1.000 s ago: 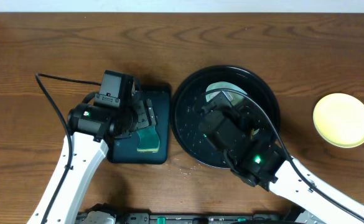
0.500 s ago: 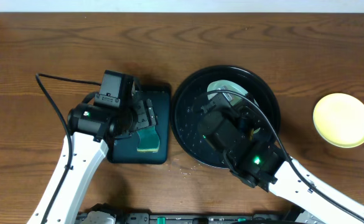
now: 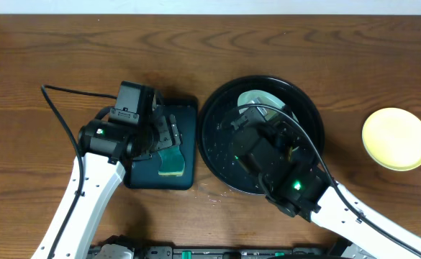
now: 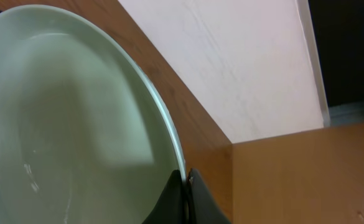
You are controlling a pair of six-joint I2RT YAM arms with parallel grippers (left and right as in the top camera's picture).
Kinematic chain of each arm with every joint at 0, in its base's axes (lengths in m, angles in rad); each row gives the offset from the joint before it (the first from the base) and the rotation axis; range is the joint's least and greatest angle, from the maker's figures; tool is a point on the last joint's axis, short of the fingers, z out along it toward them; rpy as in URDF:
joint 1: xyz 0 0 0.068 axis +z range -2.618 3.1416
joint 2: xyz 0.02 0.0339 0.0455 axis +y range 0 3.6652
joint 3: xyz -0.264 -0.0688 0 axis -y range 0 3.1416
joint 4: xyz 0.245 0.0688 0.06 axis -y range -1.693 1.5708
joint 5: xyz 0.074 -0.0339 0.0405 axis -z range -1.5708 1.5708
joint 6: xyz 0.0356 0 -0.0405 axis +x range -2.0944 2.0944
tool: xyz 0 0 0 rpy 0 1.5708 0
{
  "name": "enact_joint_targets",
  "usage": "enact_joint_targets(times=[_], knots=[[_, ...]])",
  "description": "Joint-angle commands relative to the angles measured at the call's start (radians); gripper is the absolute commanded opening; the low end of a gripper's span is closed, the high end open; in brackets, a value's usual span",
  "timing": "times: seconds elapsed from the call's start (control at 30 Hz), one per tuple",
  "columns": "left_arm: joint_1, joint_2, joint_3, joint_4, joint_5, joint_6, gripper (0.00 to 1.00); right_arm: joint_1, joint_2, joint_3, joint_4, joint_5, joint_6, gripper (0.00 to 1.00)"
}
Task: Clean dirty plates on tray and stack at the side
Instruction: 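Lift the mint plate with the right gripper and carry it right, then lower the mint plate onto the yellow plate and open the right gripper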
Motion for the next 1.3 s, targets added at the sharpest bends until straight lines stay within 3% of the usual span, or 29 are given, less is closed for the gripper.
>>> enact_joint_targets(times=[0.0, 0.1, 0.17, 0.27, 0.3, 0.37, 0.5, 0.63, 0.87, 1.1, 1.27], knots=[[0.004, 0.0, 0.022, -0.002, -0.002, -0.004, 0.82, 0.012, -0.006, 0.006, 0.002, -0.009, -0.019, 0.01], [0.004, 0.0, 0.022, -0.002, -0.002, -0.004, 0.82, -0.029, -0.006, 0.006, 0.005, -0.058, 0.122, 0.01], [0.004, 0.0, 0.022, -0.002, -0.002, -0.004, 0.83, -0.033, -0.005, 0.006, -0.035, -0.191, 0.103, 0.01], [0.004, 0.0, 0.022, -0.002, -0.002, -0.004, 0.83, -0.072, 0.002, 0.006, -0.056, -0.087, 0.254, 0.01], [0.004, 0.0, 0.022, -0.002, -0.002, -0.004, 0.83, -0.088, 0.002, 0.006, -0.058, -0.161, 0.312, 0.01], [0.004, 0.0, 0.022, -0.002, -0.002, -0.004, 0.82, -0.114, 0.002, 0.006, -0.077, -0.341, 0.285, 0.01], [0.004, 0.0, 0.022, -0.002, -0.002, -0.004, 0.83, -0.223, 0.001, 0.006, -0.143, -0.45, 0.501, 0.01], [0.004, 0.0, 0.022, -0.002, -0.002, -0.004, 0.83, -0.449, 0.001, 0.006, -0.152, -0.871, 0.54, 0.01], [0.004, 0.0, 0.022, -0.002, -0.002, -0.004, 0.82, -0.96, 0.004, 0.006, -0.154, -1.399, 0.566, 0.01], [0.004, 0.0, 0.022, -0.002, -0.002, -0.004, 0.82, -1.429, 0.076, 0.006, -0.149, -1.398, 0.655, 0.01], [0.004, 0.0, 0.022, -0.002, -0.002, -0.004, 0.82, -1.638, 0.187, 0.006, -0.112, -1.313, 0.764, 0.01]])
